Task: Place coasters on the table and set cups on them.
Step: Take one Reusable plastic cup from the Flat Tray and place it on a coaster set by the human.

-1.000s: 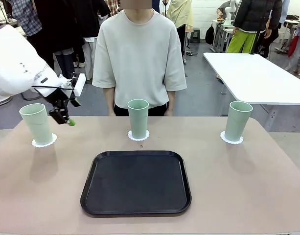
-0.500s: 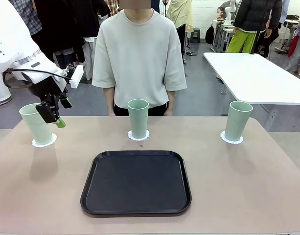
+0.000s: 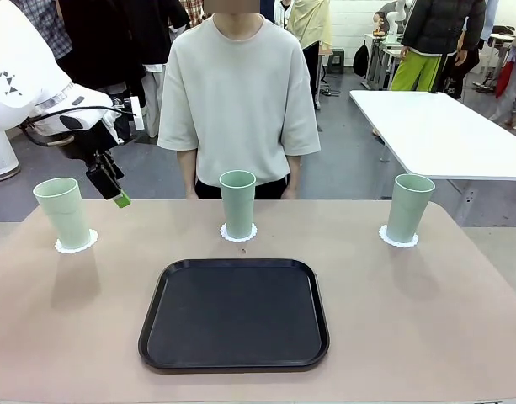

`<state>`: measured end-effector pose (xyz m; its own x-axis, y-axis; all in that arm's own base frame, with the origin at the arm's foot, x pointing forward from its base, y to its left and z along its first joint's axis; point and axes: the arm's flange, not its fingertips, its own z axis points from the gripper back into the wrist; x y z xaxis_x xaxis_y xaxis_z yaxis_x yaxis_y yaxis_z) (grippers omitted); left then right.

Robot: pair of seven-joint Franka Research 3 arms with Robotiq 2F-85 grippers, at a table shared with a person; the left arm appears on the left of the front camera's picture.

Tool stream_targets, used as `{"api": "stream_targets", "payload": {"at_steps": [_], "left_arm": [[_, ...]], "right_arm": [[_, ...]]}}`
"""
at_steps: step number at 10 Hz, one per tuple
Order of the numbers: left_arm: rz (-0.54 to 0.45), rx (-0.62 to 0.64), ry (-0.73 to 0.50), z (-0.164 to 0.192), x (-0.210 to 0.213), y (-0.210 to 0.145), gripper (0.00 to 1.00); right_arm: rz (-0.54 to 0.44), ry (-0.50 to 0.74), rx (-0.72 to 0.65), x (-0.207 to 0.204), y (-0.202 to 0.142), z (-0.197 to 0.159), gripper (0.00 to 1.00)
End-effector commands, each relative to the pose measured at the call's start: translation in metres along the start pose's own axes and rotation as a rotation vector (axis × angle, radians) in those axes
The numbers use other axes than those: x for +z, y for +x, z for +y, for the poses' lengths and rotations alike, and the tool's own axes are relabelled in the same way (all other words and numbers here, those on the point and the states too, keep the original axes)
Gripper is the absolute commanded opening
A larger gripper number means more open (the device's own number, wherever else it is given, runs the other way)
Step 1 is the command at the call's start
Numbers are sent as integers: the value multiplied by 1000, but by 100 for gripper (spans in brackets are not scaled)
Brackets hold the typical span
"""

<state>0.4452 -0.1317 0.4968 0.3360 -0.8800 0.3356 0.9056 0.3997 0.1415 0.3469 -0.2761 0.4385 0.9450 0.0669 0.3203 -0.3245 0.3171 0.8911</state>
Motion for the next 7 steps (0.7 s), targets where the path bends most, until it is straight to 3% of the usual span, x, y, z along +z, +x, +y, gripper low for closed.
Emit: {"api": "stream_targets", "payload": {"at_steps": [1, 7], "left_arm": [[7, -90, -14, -7, 6, -1, 100], [7, -90, -14, -7, 6, -1, 100]], "right_arm": [[-12, 3, -8, -2, -1, 2, 100], [-12, 3, -8, -2, -1, 2, 100]]}}
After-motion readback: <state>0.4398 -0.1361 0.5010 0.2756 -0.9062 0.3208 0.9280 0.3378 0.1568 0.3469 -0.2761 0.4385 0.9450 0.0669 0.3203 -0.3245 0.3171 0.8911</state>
